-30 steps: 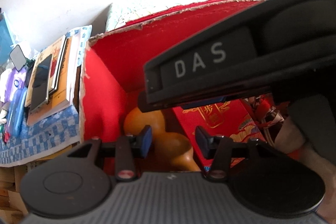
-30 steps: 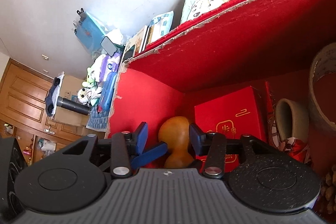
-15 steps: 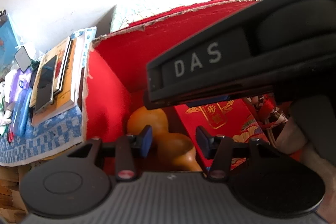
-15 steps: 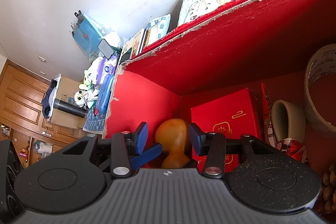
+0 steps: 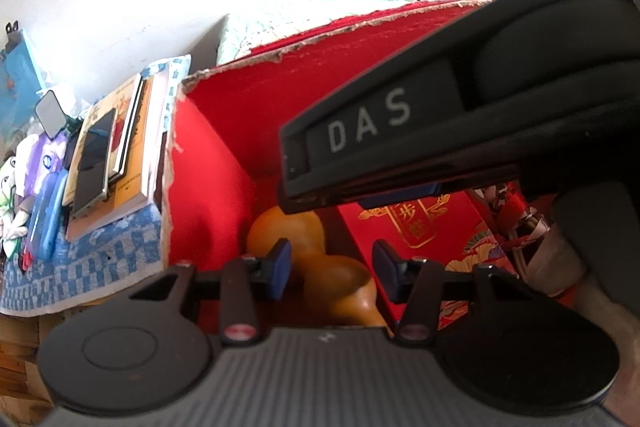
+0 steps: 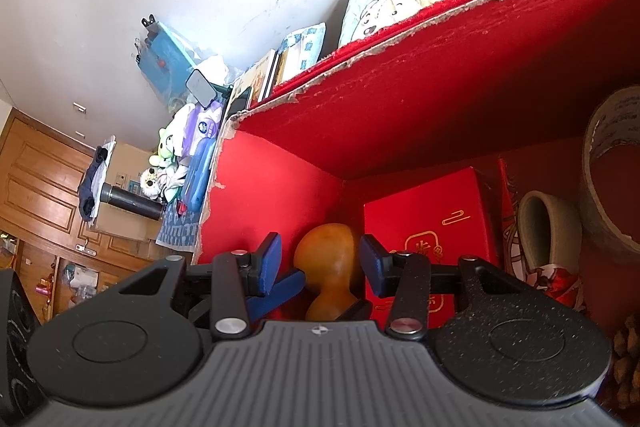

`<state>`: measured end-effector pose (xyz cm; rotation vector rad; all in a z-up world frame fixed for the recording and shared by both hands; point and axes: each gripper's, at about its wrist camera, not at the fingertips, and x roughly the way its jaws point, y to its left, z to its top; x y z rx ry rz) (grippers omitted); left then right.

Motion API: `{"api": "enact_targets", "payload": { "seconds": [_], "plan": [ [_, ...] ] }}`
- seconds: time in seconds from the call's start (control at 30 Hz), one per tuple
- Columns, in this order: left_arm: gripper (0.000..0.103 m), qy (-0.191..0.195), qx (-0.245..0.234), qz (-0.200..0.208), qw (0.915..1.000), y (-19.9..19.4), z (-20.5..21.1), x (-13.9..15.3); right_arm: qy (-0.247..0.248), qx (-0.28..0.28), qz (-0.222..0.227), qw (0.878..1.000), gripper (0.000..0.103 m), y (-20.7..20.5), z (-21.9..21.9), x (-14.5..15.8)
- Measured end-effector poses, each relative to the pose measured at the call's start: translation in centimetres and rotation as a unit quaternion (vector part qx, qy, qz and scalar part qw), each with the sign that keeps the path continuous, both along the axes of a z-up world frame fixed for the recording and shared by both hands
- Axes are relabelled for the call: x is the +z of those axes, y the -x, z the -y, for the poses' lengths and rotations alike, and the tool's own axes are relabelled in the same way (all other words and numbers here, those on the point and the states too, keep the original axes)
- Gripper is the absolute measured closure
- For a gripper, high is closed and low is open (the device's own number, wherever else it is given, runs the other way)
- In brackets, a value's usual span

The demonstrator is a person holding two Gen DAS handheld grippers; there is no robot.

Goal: Organize objects
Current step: 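Open the right gripper to release the gourd inside the box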

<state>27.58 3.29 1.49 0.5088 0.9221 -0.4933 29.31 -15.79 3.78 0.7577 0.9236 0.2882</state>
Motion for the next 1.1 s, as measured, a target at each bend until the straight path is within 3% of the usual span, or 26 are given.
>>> {"api": "enact_targets", "payload": {
  "seconds": [0.83, 1.1],
  "plan": [
    [0.049, -0.003, -0.004, 0.008, 1.0, 1.6, 0.7, 0.8, 0.009, -0.011, 0.014, 1.0, 0.055, 0.5, -0.2, 0.3],
    [0.049, -0.007, 0.015, 0.014, 0.9998, 1.6, 0.8, 0.4, 0.003, -0.002, 0.011, 1.0, 0.055, 0.4, -0.2, 0.3]
  ]
}}
